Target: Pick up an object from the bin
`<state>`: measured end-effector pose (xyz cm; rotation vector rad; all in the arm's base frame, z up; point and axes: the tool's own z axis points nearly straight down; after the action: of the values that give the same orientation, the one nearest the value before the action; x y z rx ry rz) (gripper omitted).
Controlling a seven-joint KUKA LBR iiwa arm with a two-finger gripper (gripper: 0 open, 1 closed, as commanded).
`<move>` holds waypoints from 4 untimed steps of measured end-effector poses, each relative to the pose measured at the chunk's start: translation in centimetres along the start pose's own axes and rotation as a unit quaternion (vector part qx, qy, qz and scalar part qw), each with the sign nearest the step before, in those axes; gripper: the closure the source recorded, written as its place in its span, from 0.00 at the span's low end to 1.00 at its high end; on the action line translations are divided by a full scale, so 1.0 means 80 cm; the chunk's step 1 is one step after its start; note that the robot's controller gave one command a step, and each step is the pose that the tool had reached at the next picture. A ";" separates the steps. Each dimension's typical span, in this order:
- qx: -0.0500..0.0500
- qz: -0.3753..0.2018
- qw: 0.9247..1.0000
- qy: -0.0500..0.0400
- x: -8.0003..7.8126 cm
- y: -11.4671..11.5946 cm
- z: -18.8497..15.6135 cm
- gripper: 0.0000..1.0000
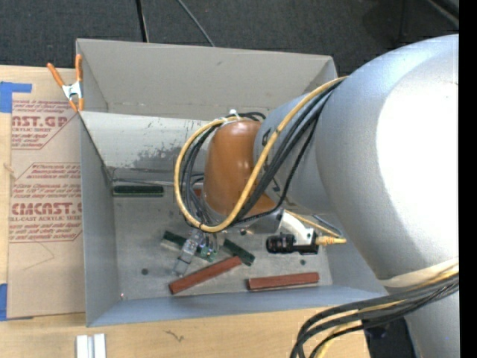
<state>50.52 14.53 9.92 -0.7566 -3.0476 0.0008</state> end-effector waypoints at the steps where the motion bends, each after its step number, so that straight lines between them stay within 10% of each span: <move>1: 0.000 0.033 0.999 0.000 0.022 -0.009 0.038 0.00; 2: -0.001 0.033 0.999 0.000 0.022 -0.008 0.038 0.00; 3: -0.002 0.033 0.999 -0.001 0.022 -0.008 0.038 1.00; 4: -0.003 0.033 0.999 -0.003 0.020 -0.006 -0.057 1.00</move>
Offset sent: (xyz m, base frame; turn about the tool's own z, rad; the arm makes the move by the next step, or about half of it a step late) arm -0.0182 0.0020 -0.0292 0.0643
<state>48.85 14.84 14.52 -0.8579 -3.0278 -0.0059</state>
